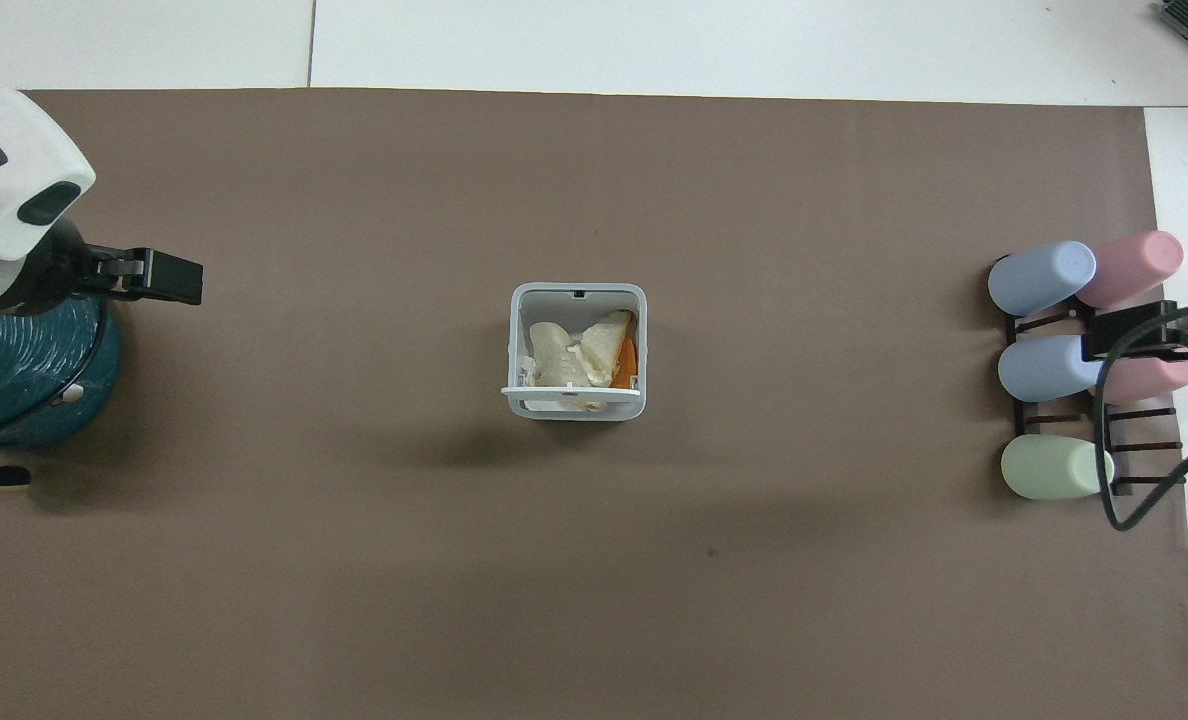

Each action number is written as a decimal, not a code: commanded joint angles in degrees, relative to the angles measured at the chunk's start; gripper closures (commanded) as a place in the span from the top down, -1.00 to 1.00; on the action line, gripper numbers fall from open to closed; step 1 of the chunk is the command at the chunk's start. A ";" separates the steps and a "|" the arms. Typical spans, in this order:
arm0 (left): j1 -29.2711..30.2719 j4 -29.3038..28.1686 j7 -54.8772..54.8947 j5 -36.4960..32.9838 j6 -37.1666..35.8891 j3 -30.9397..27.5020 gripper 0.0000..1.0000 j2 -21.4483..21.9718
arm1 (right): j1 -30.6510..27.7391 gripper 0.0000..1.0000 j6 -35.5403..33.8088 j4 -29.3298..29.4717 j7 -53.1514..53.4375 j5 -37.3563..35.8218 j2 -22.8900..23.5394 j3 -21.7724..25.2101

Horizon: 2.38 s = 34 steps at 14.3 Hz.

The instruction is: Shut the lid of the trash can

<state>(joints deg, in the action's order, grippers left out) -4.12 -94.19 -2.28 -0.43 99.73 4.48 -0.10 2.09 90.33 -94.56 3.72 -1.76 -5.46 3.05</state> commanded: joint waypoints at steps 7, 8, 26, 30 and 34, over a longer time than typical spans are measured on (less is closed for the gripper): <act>-0.54 -2.40 0.52 0.61 1.52 -0.26 1.00 1.86 | 0.02 1.00 -0.06 -0.98 -0.47 -0.53 -1.13 -0.06; -1.59 -2.40 0.00 0.61 1.52 -0.26 1.00 1.86 | 0.02 1.00 -0.06 -0.98 -0.47 -0.53 -1.13 -0.06; -26.89 -19.09 -25.56 5.79 10.56 -0.26 -0.75 8.97 | 0.02 1.00 -0.06 -0.98 -0.47 -0.53 -1.13 -0.06; -31.12 -22.87 -31.02 5.79 18.82 -0.26 -1.00 8.10 | 0.02 1.00 -0.06 -0.98 -0.47 -0.53 -1.13 -0.06; -31.74 -22.88 -34.19 5.79 28.64 -0.26 -1.00 3.54 | 0.02 1.00 -0.06 -0.98 -0.47 -0.53 -1.13 -0.06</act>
<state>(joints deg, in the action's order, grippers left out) -35.06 -116.34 -34.91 4.75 122.87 5.18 5.21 2.09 90.33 -94.56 3.72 -1.76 -5.47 3.05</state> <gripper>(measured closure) 0.991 0.000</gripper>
